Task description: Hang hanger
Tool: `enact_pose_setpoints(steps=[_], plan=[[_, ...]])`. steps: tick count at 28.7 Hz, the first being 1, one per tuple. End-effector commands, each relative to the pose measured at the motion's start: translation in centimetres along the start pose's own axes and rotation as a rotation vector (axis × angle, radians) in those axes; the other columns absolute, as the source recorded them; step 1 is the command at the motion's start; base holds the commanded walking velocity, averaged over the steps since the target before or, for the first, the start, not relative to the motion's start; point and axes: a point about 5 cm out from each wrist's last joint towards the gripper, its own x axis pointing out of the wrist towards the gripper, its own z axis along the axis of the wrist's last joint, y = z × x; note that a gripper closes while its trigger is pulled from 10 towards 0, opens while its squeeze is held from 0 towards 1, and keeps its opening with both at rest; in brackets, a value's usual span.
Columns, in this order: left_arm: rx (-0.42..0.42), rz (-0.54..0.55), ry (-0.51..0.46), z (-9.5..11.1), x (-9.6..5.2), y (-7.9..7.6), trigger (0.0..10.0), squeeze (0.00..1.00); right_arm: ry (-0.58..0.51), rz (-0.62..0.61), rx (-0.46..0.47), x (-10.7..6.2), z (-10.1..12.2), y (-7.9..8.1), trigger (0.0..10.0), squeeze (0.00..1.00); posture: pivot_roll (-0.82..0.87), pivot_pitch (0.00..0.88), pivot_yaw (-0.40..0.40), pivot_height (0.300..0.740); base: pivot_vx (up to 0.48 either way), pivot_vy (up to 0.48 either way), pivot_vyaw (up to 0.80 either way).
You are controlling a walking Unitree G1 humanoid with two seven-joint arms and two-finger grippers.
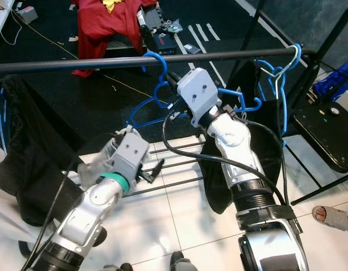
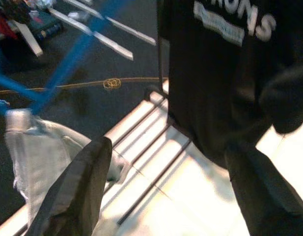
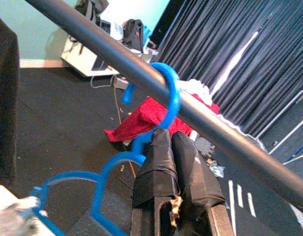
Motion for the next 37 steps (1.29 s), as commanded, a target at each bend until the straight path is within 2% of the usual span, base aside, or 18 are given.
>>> enact_pose_setpoints(steps=[1, 3, 8, 10, 15, 16, 18, 19, 20, 21, 22, 23, 24, 33, 37], plan=[[0.011, -0.020, 0.035, -1.0, 0.0, -0.6, 10.0, 0.00, -0.003, -0.010, -0.008, -0.1, 0.0, -0.3, 0.0, 0.00, -0.11, 0.174, 0.034, 0.740, 0.000, 0.000, 0.00], [0.039, -0.027, 0.055, -1.5, 0.8, -1.1, 10.0, 0.00, -0.009, -0.004, -0.008, 0.0, 0.2, -0.3, 0.0, 0.00, -0.11, 0.174, 0.033, 0.740, 0.000, 0.000, 0.00], [0.071, 0.010, 0.090, -2.0, 1.8, -0.9, 10.0, 0.00, -0.023, 0.008, -0.005, 0.1, 0.4, 0.1, 0.0, 0.00, -0.13, 0.176, 0.038, 0.740, 0.000, 0.000, 0.00], [0.123, 0.124, 0.149, -2.8, 2.2, 0.2, 10.0, 0.00, -0.034, 0.019, 0.004, 0.1, 0.7, 0.3, 0.0, 0.00, -0.13, 0.176, 0.039, 0.740, 0.000, 0.000, 0.00], [0.146, 0.233, 0.191, -3.2, 2.6, 1.4, 10.0, 0.00, -0.048, 0.031, 0.021, 0.1, 1.0, 0.3, 0.0, 0.00, -0.13, 0.176, 0.041, 0.740, 0.000, 0.000, 0.00], [0.147, 0.227, 0.205, -3.4, 2.9, 1.4, 7.6, 0.00, -0.058, 0.037, 0.030, 0.1, 1.3, 0.3, 0.0, 0.00, -0.14, 0.176, 0.043, 0.740, 0.000, 0.000, 0.00], [0.147, 0.227, 0.205, -3.4, 2.9, 1.4, 7.6, 0.00, -0.058, 0.037, 0.030, 0.1, 1.3, 0.3, 0.0, 0.00, -0.14, 0.176, 0.043, 0.740, 0.000, 0.000, 0.00], [0.143, 0.217, 0.217, -3.5, 3.0, 1.2, 6.8, 0.00, -0.067, 0.042, 0.035, 0.2, 1.5, 0.3, 0.0, 0.00, -0.14, 0.176, 0.043, 0.740, 0.000, 0.000, 0.00], [0.143, 0.217, 0.217, -3.5, 3.0, 1.2, 6.8, 0.00, -0.067, 0.042, 0.035, 0.2, 1.5, 0.3, 0.0, 0.00, -0.14, 0.176, 0.043, 0.740, 0.000, 0.000, 0.00], [0.107, 0.200, 0.236, -3.7, 3.3, 0.9, 8.9, 0.00, -0.077, 0.044, 0.040, 0.2, 1.8, 0.3, 0.0, 0.00, -0.14, 0.175, 0.044, 0.740, 0.000, 0.000, 0.00], [0.045, 0.176, 0.259, -4.1, 3.5, 0.4, 10.0, 0.00, -0.086, 0.043, 0.040, 0.3, 2.0, 0.2, 0.0, 0.00, -0.16, 0.175, 0.047, 0.740, 0.000, 0.000, 0.00], [0.045, 0.176, 0.259, -4.1, 3.5, 0.4, 10.0, 0.00, -0.086, 0.043, 0.040, 0.3, 2.0, 0.2, 0.0, 0.00, -0.16, 0.175, 0.047, 0.740, 0.000, 0.000, 0.00], [-0.040, 0.141, 0.283, -4.5, 3.7, -0.3, 10.0, 0.00, -0.092, 0.040, 0.037, 0.3, 2.2, 0.1, 0.0, 0.00, -0.16, 0.174, 0.048, 0.740, 0.000, 0.000, 0.00], [-0.099, 0.107, 0.243, -3.9, 3.9, -0.9, 10.0, 0.00, -0.053, 0.039, 0.037, -0.2, 1.2, 0.3, 0.0, 0.00, -0.15, 0.174, 0.047, 0.740, 0.000, 0.000, 0.00], [-0.099, 0.105, 0.214, -4.9, 3.3, -0.9, 10.0, 0.00, -0.030, 0.043, 0.066, -0.5, 0.7, 1.1, 0.0, 0.00, -0.14, 0.191, 0.046, 0.740, 0.000, 0.000, 0.00]])
